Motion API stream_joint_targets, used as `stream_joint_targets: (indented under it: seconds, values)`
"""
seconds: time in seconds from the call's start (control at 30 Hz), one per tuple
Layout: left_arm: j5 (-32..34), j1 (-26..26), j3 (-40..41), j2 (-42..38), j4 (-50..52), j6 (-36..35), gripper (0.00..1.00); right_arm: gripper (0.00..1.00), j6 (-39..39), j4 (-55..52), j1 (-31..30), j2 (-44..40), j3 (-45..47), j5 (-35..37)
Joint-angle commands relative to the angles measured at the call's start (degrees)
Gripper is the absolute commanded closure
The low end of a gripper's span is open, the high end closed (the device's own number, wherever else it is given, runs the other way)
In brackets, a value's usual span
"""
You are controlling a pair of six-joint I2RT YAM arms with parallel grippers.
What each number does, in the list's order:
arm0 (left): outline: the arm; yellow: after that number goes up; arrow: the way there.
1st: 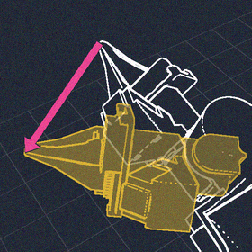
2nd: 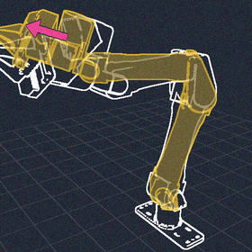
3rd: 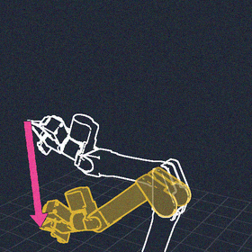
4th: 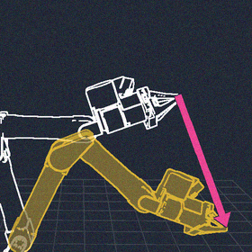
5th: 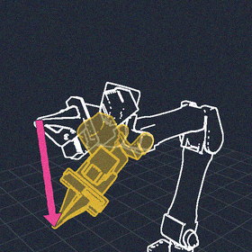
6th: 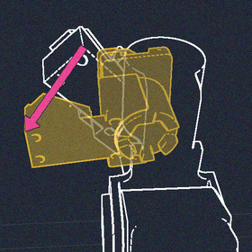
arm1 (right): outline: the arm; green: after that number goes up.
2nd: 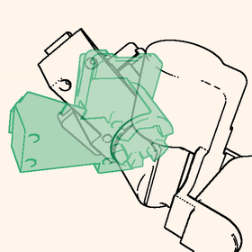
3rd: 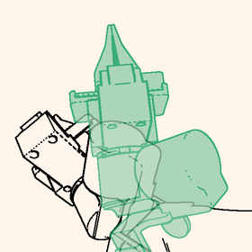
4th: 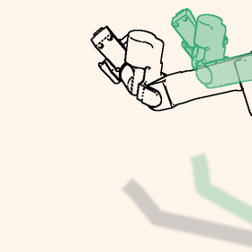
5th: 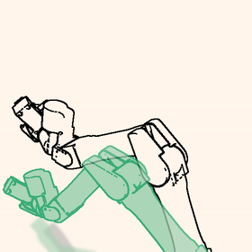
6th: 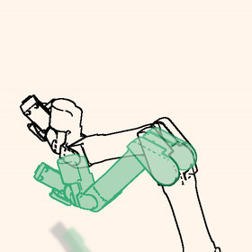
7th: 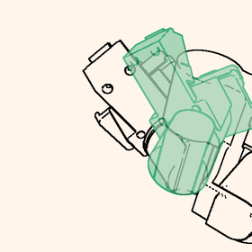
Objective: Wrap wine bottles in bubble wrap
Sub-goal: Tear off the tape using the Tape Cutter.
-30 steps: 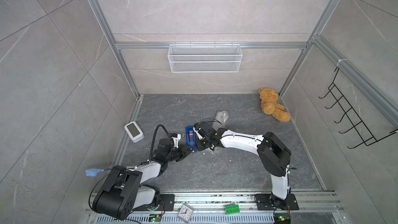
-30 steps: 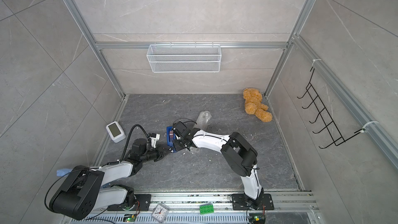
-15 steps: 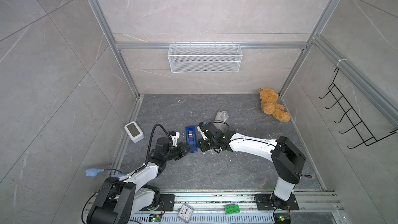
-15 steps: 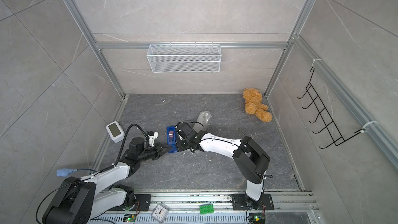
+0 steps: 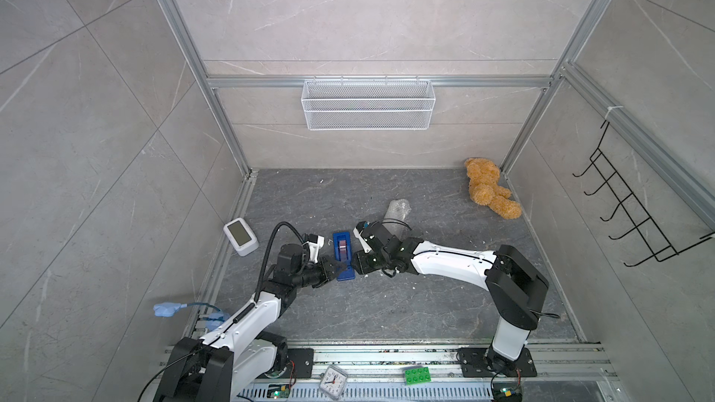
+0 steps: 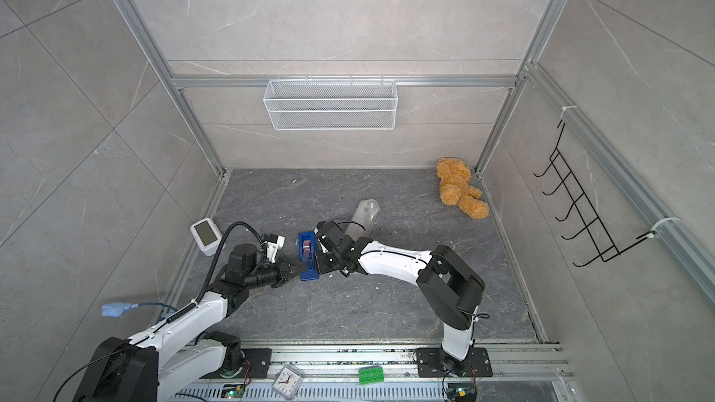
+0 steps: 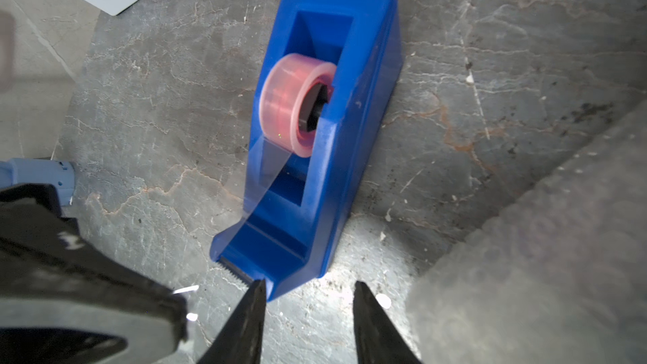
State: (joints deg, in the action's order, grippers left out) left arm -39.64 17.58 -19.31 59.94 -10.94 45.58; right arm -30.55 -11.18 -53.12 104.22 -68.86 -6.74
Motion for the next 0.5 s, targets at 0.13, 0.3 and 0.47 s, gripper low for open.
stream_joint_targets:
  seconds: [0.13, 0.3, 0.47]
  values:
    - [-3.26, -0.09, -3.65, 1.28, 1.82, -2.10, 1.00, 0.61, -2.24, 3.82, -1.76, -5.30, 7.76, 0.50]
    - [-3.58, -0.35, -4.31, 2.42, 1.80, -2.64, 1.00, 0.65, -3.85, 6.92, -5.60, -5.02, 10.05, 0.24]
    - [-4.20, -0.43, -5.56, 4.01, 3.58, -3.51, 1.00, 0.67, -5.55, 12.59, -6.29, -1.87, 9.62, 0.05]
